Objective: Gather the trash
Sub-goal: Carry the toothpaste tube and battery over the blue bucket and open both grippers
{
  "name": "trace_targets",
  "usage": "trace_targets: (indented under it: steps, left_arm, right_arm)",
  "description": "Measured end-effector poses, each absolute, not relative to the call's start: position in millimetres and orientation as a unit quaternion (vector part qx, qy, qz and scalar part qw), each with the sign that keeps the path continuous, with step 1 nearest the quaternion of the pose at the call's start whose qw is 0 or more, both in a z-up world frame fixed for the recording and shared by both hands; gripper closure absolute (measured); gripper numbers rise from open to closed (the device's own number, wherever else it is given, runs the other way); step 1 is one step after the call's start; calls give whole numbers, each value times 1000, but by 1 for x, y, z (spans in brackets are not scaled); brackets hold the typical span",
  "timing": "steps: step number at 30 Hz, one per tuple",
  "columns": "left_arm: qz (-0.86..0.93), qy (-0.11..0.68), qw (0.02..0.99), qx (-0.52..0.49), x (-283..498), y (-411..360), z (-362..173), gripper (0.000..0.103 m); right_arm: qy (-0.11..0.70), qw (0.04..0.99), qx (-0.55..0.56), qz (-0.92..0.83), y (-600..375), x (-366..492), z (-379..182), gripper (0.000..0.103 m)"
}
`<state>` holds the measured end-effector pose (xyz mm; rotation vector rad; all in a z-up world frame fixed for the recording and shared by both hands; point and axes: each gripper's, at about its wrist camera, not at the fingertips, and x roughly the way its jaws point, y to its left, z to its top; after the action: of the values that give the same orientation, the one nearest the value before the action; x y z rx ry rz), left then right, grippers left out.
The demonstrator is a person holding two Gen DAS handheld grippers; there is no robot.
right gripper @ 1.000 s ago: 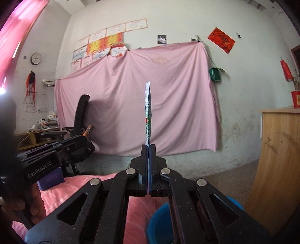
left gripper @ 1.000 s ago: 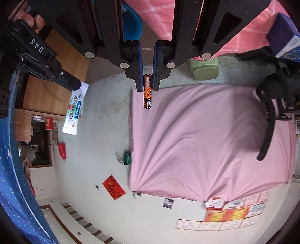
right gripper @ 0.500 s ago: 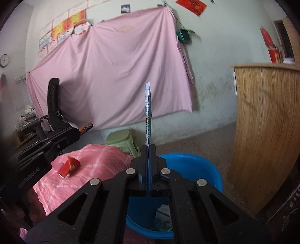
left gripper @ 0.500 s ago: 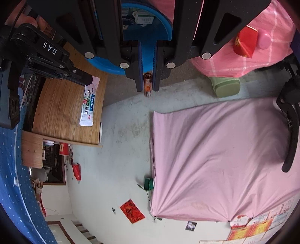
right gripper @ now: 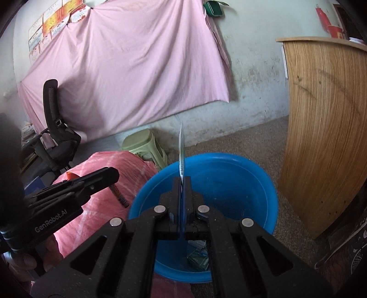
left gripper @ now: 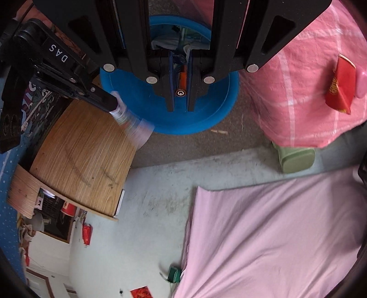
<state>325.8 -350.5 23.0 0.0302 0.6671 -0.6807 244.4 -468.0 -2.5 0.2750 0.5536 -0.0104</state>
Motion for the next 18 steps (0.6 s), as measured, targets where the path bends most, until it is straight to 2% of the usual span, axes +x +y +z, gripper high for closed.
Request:
trace_targets:
  steps: [4, 9, 14, 17, 18]
  left_arm:
    - [-326, 333, 885, 13, 330, -350, 19, 94]
    - [-324, 332, 886, 5, 330, -344, 19, 79]
    - [-318, 323, 891, -16, 330, -330, 25, 76]
    - [-306, 309, 900, -22, 328, -319, 32, 73]
    - [-301, 299, 905, -26, 326, -313, 35, 72]
  right_arm:
    - [276, 951, 140, -8, -472, 247, -4, 80]
    - [274, 952, 139, -11, -472, 249, -3, 80]
    - [262, 955, 136, -12, -471, 246, 0, 78]
    - [244, 961, 133, -10, -469, 243, 6, 69]
    - [237, 962, 133, -8, -468, 242, 9, 61]
